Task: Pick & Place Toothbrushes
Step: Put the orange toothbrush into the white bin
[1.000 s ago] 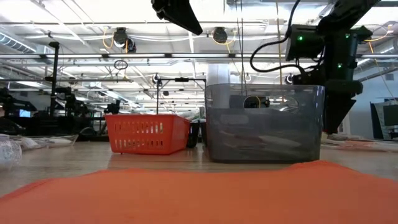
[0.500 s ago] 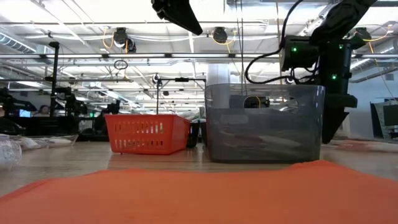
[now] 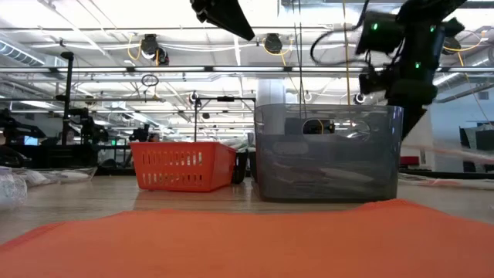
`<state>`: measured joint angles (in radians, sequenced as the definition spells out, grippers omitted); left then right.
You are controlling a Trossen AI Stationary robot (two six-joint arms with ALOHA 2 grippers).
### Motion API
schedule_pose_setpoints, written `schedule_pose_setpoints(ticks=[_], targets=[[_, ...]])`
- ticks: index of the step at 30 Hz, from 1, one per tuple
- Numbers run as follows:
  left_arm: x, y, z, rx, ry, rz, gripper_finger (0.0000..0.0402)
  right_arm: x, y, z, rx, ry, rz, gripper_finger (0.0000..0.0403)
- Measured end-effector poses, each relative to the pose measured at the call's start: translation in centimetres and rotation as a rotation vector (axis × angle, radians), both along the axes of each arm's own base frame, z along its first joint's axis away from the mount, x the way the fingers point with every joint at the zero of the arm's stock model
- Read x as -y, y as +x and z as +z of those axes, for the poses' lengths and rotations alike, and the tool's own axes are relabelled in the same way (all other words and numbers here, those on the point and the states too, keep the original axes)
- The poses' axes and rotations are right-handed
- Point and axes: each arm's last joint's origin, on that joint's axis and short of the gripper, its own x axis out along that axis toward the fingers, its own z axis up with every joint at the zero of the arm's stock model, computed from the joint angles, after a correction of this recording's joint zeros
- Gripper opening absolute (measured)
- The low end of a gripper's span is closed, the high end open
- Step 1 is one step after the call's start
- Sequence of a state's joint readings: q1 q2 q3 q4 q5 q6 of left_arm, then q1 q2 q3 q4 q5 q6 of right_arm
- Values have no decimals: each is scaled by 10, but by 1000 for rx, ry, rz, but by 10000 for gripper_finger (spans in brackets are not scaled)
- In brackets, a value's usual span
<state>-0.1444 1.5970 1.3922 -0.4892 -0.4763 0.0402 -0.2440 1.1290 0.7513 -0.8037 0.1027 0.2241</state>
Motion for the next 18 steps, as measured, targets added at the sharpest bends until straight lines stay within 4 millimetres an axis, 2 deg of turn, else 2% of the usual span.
schedule_pose_setpoints(ticks=[6,10,18], targets=[[0,3,4,46,0,-4,21,-6,-7,43,218,-48,24,4],[-3,6,7,94,-6,6,21,-12,-11,68,423,-90,52,3],[-17,13,15,173,-15,-59,22,-24,-5,102,779,-168,190,3]])
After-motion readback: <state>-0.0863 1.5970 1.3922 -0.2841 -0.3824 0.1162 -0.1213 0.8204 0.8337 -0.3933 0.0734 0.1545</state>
